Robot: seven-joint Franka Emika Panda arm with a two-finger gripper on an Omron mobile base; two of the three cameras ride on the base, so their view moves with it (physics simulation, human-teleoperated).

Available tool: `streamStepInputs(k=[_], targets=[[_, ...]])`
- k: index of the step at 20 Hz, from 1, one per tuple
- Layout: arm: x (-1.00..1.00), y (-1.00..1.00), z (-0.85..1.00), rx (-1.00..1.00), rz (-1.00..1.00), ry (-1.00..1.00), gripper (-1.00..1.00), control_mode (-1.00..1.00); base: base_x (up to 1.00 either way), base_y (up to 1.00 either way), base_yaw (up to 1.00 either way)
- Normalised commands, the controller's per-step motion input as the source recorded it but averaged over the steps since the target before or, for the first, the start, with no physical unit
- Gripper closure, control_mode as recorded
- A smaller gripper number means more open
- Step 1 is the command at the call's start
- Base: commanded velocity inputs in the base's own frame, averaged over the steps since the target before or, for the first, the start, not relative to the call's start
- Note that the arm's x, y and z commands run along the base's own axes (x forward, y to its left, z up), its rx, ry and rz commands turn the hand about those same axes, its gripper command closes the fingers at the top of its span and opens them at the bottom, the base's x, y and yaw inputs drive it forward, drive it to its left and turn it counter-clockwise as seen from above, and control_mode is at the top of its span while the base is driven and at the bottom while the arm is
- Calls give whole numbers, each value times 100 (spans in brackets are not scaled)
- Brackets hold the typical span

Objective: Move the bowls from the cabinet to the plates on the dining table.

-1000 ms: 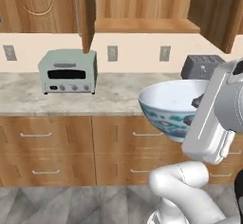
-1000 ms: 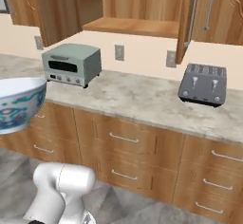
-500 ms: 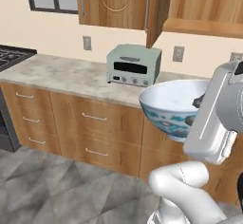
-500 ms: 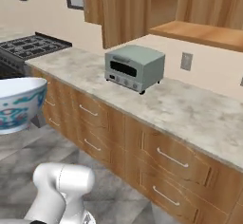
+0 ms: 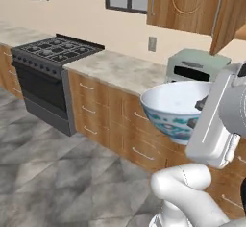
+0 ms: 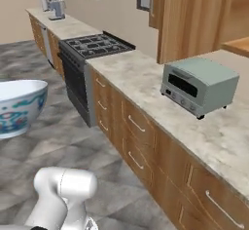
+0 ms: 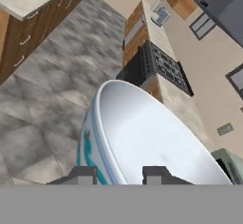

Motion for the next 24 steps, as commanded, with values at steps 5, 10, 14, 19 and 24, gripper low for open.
streamStepInputs(k=[5,10,14,19,24], targets=[[0,0,0,0,0,0,100,100,77,0,51],[0,0,0,0,0,0,100,100,84,0,28],[0,0,0,0,0,0,100,100,100,5,14],[0,0,0,0,0,0,100,100,100,12,14],[0,0,0,0,0,0,100,100,100,16,16]])
